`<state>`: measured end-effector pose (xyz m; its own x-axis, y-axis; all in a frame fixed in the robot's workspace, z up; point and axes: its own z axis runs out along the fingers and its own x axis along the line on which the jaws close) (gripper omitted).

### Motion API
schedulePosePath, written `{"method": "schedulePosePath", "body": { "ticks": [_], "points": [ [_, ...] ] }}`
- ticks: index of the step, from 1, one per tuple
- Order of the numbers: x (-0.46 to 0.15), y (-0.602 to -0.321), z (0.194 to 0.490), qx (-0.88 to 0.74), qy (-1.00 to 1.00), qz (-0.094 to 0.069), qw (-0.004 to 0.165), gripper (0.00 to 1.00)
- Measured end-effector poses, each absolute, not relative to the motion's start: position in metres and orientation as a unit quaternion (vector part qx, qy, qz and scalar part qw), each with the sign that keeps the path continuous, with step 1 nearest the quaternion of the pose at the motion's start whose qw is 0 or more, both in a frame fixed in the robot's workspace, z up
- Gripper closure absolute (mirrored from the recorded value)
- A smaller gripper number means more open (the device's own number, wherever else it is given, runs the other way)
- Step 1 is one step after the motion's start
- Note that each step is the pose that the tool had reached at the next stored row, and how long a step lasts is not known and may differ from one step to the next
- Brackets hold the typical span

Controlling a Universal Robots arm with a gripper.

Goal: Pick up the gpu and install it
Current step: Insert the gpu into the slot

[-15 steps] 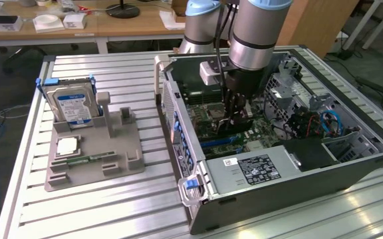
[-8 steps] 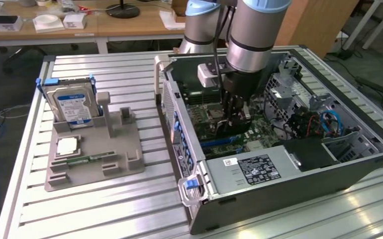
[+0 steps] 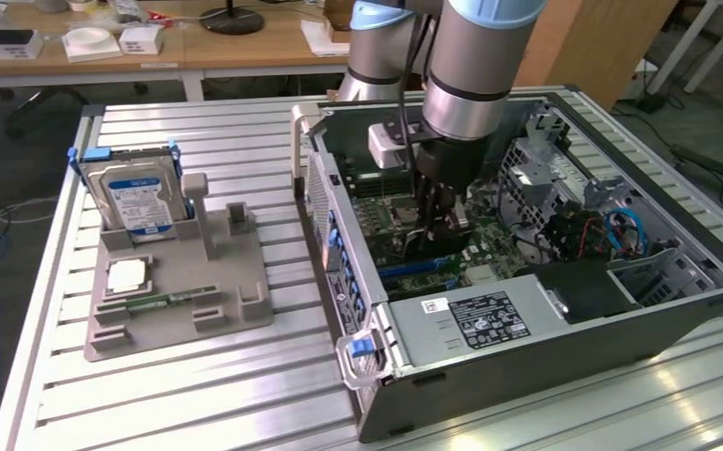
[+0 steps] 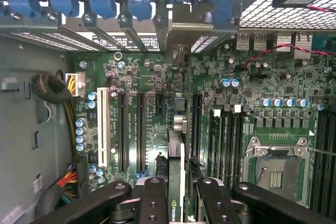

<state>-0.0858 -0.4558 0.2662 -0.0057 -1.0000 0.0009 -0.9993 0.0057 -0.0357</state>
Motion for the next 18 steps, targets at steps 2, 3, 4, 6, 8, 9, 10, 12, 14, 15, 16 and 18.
{"method": "schedulePosePath", "body": {
  "ticks": [2, 3, 4, 6, 8, 9, 10, 12, 14, 15, 16, 18],
  "points": [
    [-0.0864, -0.4559, 0.2649, -0.705, 0.709, -0.013, 0.012, 0.74],
    [-0.0869, -0.4559, 0.2643, -0.705, 0.709, -0.013, 0.012, 0.74],
    [-0.0874, -0.4559, 0.264, -0.705, 0.709, -0.013, 0.012, 0.74],
    [-0.0885, -0.4559, 0.2632, -0.706, 0.708, -0.013, 0.012, 0.74],
    [-0.0891, -0.4559, 0.2629, -0.706, 0.708, -0.013, 0.012, 0.74],
    [-0.0894, -0.4559, 0.2627, -0.706, 0.708, -0.013, 0.012, 0.74],
    [-0.0896, -0.4559, 0.2626, -0.706, 0.708, -0.013, 0.012, 0.74],
    [-0.0898, -0.4558, 0.2619, -0.706, 0.708, -0.013, 0.012, 0.74],
    [-0.0901, -0.4559, 0.2606, -0.706, 0.708, -0.013, 0.012, 0.74],
    [-0.0902, -0.4559, 0.2602, -0.706, 0.708, -0.013, 0.012, 0.74],
    [-0.0903, -0.4559, 0.2599, -0.706, 0.708, -0.013, 0.012, 0.74],
    [-0.0905, -0.4559, 0.2591, -0.706, 0.708, -0.013, 0.012, 0.74]
  ]
}}
